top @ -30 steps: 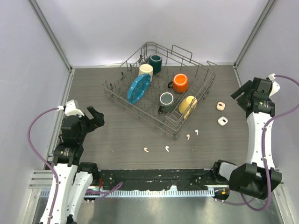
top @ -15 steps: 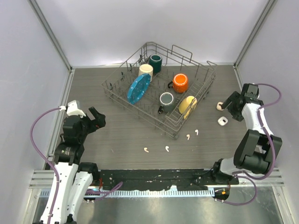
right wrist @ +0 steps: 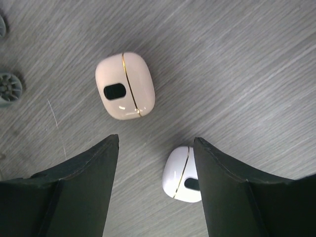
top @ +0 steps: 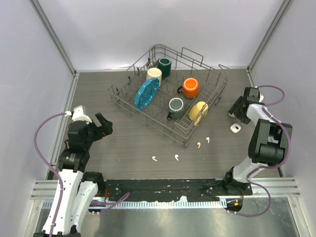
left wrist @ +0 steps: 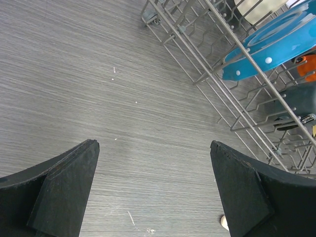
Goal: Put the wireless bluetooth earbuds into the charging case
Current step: Pick up the charging case at the center of the board.
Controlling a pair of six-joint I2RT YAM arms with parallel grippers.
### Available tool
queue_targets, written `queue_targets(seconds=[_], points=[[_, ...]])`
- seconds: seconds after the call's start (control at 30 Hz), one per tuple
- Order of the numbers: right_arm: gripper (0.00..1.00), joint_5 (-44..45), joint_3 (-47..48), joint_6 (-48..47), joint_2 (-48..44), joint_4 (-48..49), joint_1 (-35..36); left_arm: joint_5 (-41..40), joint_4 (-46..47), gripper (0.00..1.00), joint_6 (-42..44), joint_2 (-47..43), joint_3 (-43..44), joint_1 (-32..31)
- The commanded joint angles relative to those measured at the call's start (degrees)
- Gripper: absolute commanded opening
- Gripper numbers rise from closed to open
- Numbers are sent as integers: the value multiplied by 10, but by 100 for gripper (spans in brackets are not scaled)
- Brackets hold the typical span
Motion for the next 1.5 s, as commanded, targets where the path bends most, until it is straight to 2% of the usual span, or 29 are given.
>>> queue_targets(seconds=[0.0, 0.2, 0.57, 0.93, 1.17, 1.3, 1.33, 1.37, 1.47], points=[[67, 39, 18, -2, 19, 72, 6, 9, 17, 100, -5, 6, 2, -1], [68, 9, 51, -16, 61, 86, 12, 11, 17, 100, -3, 12, 6, -1], [69, 50, 77, -44, 107, 76, 37, 2, 38, 100, 5, 23, 7, -1], [72, 117, 84, 39, 134, 48, 49, 2, 39, 100, 6, 42, 13, -1], [66, 125, 80, 39, 136, 53, 48, 2, 39, 100, 7, 42, 13, -1], [55, 125, 77, 33, 136, 53, 48, 2, 39, 100, 7, 42, 13, -1], [48, 121, 75, 30, 135, 54, 49, 2, 39, 100, 7, 40, 13, -1], [37, 118, 73, 27, 133, 54, 49, 2, 39, 100, 7, 40, 13, -1], [25, 113, 59, 20, 105, 58, 48, 5, 38, 100, 7, 42, 15, -1]])
